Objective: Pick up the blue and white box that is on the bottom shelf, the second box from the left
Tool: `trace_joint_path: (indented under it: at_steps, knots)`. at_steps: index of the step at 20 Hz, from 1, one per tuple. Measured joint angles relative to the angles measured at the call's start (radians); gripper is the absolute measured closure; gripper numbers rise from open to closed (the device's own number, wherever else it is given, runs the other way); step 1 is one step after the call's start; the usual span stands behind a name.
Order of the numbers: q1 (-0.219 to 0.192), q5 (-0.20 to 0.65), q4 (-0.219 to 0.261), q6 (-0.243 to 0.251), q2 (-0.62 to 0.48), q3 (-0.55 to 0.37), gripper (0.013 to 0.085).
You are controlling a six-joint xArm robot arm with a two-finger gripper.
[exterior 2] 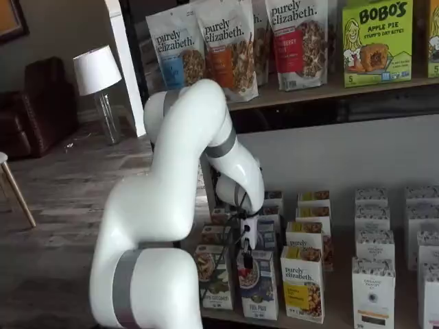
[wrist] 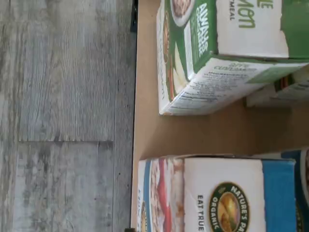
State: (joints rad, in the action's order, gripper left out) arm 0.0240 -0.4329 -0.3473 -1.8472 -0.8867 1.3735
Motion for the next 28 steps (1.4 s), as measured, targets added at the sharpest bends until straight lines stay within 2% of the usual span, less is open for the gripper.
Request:
trace_joint_path:
  at_steps: [15,28]
  knots:
    - [-0.007,-0.1,0.163,0.14,-0.089,0.124,0.013]
    - [-0.008,-0.147,0.246,0.213,-0.14,0.186,0.013]
